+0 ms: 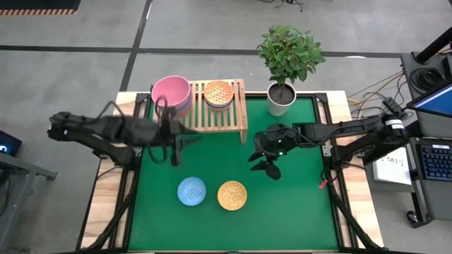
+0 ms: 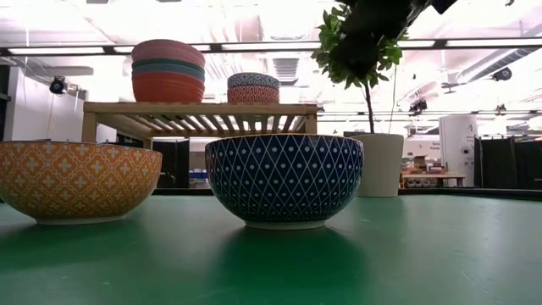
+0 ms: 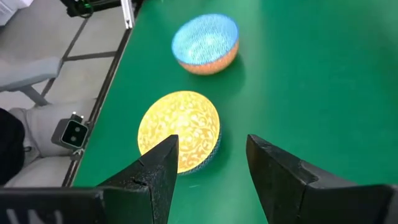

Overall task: Place and stack bowls onto a shelf
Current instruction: Stack the yellow and blue patterned bowl in the orange and blue patterned bowl on the shelf

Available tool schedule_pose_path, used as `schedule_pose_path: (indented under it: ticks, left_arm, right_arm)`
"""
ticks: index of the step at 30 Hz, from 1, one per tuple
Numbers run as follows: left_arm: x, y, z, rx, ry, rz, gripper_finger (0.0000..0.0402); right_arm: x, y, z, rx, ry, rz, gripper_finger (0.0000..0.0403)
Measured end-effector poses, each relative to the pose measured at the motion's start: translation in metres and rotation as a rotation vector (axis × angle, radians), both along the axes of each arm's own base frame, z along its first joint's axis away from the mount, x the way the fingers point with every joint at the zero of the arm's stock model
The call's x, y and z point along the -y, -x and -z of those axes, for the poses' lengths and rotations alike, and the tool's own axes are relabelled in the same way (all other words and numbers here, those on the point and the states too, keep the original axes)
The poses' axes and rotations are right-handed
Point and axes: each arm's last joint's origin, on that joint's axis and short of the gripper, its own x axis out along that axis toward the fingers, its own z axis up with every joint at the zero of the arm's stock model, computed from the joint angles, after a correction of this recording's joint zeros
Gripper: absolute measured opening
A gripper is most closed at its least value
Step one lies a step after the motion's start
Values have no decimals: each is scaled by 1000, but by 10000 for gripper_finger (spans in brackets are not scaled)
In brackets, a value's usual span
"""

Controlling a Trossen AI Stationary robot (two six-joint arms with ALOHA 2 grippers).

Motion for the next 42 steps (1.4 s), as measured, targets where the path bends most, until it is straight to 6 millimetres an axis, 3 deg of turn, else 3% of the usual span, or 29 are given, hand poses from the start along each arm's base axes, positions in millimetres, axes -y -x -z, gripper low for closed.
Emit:
schedule_pose_path:
  ticks: [5, 12, 21, 29, 42]
  left_arm:
    - [33, -5, 25, 54, -87, -26, 75]
    - [55, -11, 65, -39, -113, 101, 75]
    - [60, -15, 73, 19, -112, 114, 61]
    - [64, -2, 95, 154, -128, 169, 37]
    - [54, 27, 102, 243, -68, 200, 36]
  right_arm:
    - [-2, -7, 11, -62, -41, 25, 169]
    - [-12, -19, 22, -153, -64, 62, 157]
    - [-42, -57, 17, -317, 182, -60, 158]
    - [-53, -91, 19, -333, 176, -75, 203]
    - [-56, -118, 70, -449, 162, 35, 190]
